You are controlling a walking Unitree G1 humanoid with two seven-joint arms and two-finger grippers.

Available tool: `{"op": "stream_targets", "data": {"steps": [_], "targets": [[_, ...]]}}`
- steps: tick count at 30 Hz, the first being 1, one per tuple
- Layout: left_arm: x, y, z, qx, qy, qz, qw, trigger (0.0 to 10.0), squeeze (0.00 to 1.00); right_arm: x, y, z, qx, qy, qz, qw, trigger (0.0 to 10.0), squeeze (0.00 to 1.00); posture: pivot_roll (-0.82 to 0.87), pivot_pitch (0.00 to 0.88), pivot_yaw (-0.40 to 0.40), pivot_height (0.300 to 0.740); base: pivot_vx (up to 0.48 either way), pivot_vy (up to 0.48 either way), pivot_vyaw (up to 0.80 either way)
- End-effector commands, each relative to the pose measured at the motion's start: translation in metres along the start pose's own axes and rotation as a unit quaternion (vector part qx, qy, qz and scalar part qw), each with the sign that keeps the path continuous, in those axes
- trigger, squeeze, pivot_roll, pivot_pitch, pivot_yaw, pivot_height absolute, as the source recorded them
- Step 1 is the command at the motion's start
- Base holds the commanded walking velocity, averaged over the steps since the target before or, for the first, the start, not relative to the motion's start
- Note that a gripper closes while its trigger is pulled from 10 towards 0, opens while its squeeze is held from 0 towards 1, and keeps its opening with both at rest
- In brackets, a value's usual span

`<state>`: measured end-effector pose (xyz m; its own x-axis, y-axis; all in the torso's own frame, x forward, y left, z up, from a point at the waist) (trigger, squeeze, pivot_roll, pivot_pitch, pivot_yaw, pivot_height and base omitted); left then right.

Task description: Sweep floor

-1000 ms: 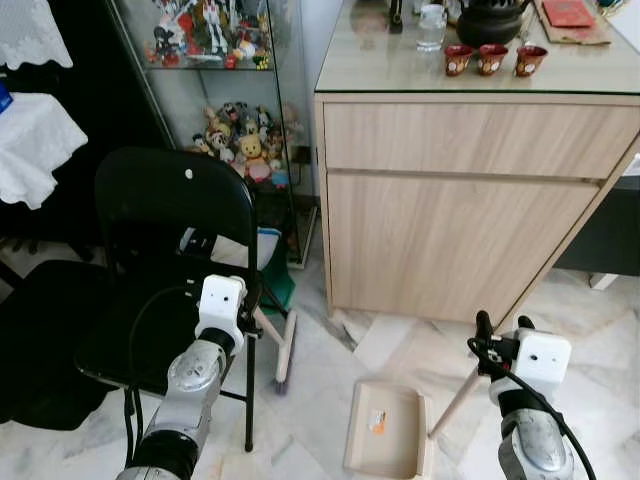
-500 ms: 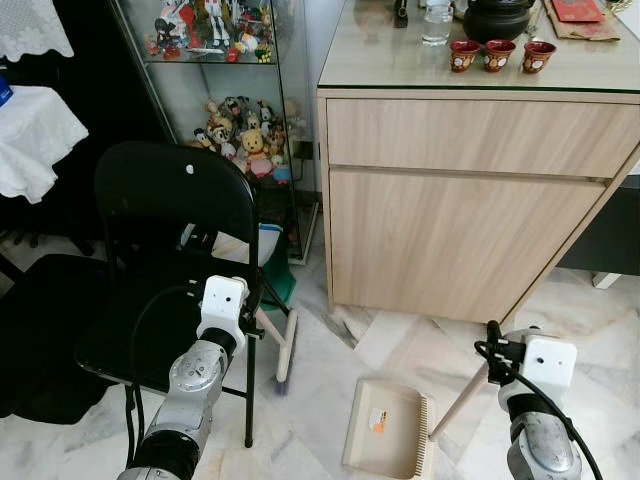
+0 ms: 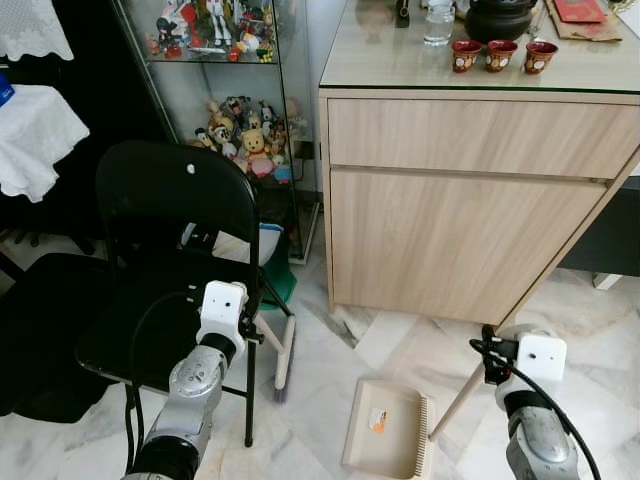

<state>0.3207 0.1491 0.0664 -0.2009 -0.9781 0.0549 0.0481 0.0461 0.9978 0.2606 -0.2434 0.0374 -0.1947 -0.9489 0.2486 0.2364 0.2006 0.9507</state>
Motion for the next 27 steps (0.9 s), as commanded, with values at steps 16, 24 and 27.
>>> {"op": "stream_targets", "data": {"steps": [16, 24, 27], "targets": [[-0.0087, 0.0071, 0.0019, 0.017, 0.015, -0.013, 1.000, 10.0, 0.00, 0.0061, -0.0044, -0.0050, -0.007, 0.000, 0.008, 1.000, 0.0, 0.00, -0.08, 0.131, 0.055, 0.740, 0.000, 0.000, 0.00], [-0.0079, 0.0069, 0.0018, 0.016, 0.014, -0.012, 1.000, 10.0, 0.00, 0.0021, -0.0055, -0.0040, -0.007, 0.007, 0.005, 1.000, 0.0, 0.00, -0.08, 0.132, 0.055, 0.740, 0.000, 0.000, 0.00], [-0.0078, 0.0065, 0.0021, 0.016, 0.014, -0.011, 1.000, 10.0, 0.00, -0.0003, -0.0043, -0.0041, -0.003, 0.016, 0.005, 1.000, 0.0, 0.00, -0.08, 0.131, 0.054, 0.740, 0.000, 0.000, 0.00]]}}
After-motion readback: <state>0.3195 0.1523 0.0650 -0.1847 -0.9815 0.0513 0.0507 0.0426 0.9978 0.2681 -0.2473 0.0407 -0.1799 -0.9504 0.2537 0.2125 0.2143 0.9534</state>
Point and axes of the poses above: a point about 5 cm out from each wrist's last joint towards the gripper, its own z axis pointing back from the gripper into the wrist, its own y axis along the axis of the wrist's last joint, x = y × z, the point moved 1 cm from there along -z, pointing out of the wrist towards the gripper, and after that the axes turned 8 degrees about z, right-handed, at the moved point
